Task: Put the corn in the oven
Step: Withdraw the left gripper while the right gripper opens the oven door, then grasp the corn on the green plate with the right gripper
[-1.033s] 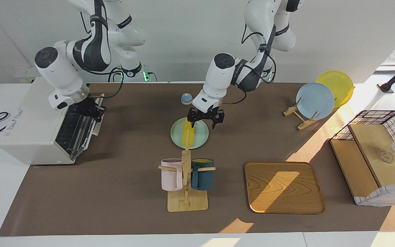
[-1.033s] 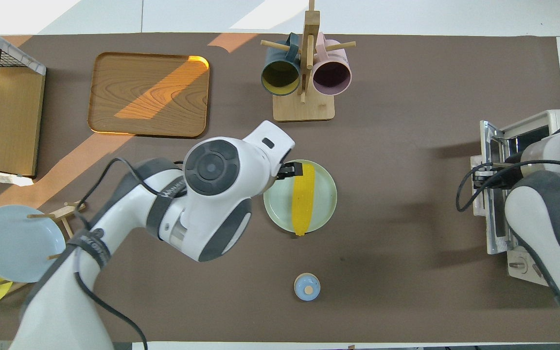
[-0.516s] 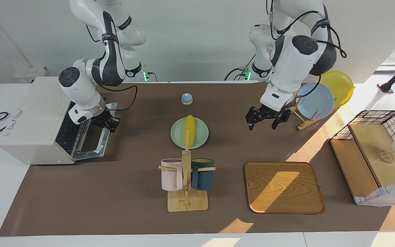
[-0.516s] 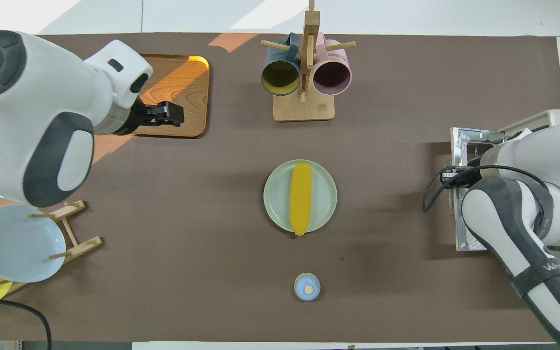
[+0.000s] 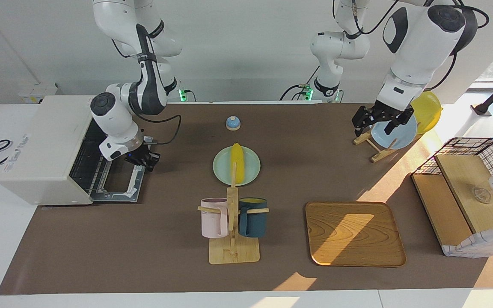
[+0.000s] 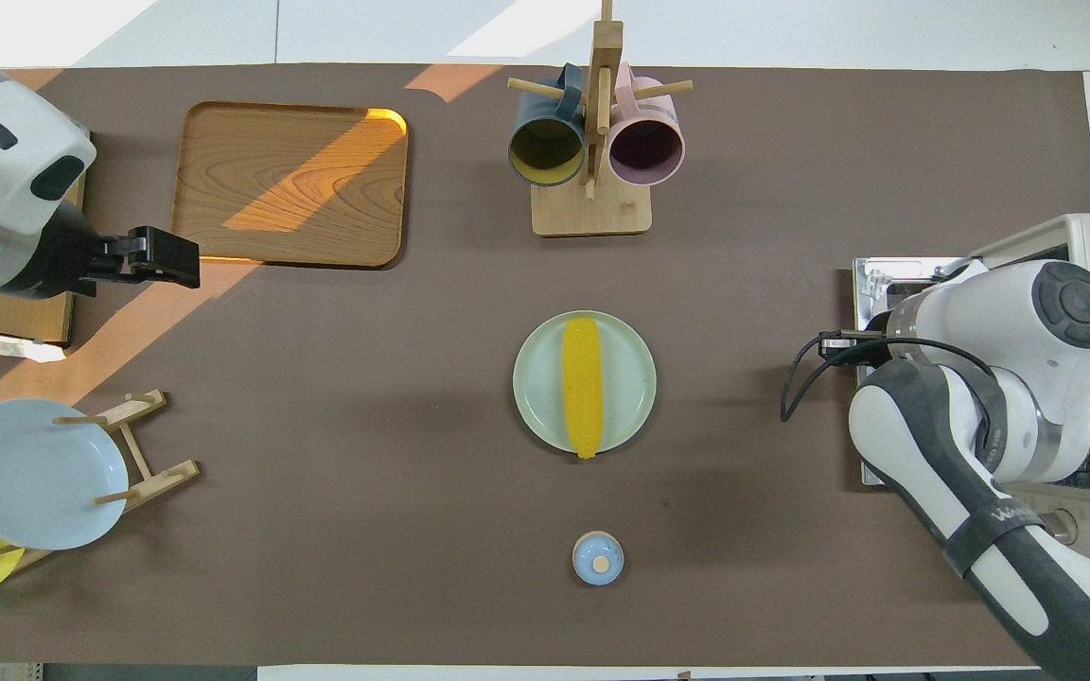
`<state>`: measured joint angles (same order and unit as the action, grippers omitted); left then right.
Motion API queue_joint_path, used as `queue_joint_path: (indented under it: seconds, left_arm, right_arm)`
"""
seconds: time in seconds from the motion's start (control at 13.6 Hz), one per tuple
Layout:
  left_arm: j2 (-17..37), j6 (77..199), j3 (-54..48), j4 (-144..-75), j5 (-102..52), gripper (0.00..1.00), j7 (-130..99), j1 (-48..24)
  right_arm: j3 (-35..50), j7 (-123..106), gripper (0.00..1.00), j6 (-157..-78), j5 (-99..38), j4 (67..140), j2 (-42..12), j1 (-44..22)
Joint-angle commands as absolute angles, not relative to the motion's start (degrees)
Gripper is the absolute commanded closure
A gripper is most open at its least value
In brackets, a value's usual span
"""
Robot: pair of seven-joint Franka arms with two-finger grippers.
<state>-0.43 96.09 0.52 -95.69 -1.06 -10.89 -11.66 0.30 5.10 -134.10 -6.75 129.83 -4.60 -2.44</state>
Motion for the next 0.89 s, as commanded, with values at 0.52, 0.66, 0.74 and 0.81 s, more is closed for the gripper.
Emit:
queue_joint_path:
  seconds: [0.52,0.66,0.74,0.81]
  left_arm:
    - [-4.48,95.53,-3.50,-101.43,-0.17,0.00,-2.64,-8.27]
    - [-3.09,94.14,-3.60,-98.54,-0.44,0.00,-2.64,-8.52]
    - [-2.38,93.17,-3.34,-96.70,-0.53,0.00,-2.72,-8.79]
    - [-2.29,92.56,-3.25,-96.07,-0.53,0.00,-2.64,-8.88]
  right_arm:
    - [0.00,35.08,0.99,-118.67,-1.43,92.44,-22.53,-29.06]
    - [0.09,44.18,0.64,-117.68,1.84,82.47,-31.17,-33.38]
    - [0.09,44.90,0.60,-118.56,1.93,82.44,-31.81,-34.18]
    - [0.09,44.91,0.53,-120.13,1.50,82.62,-31.82,-35.15]
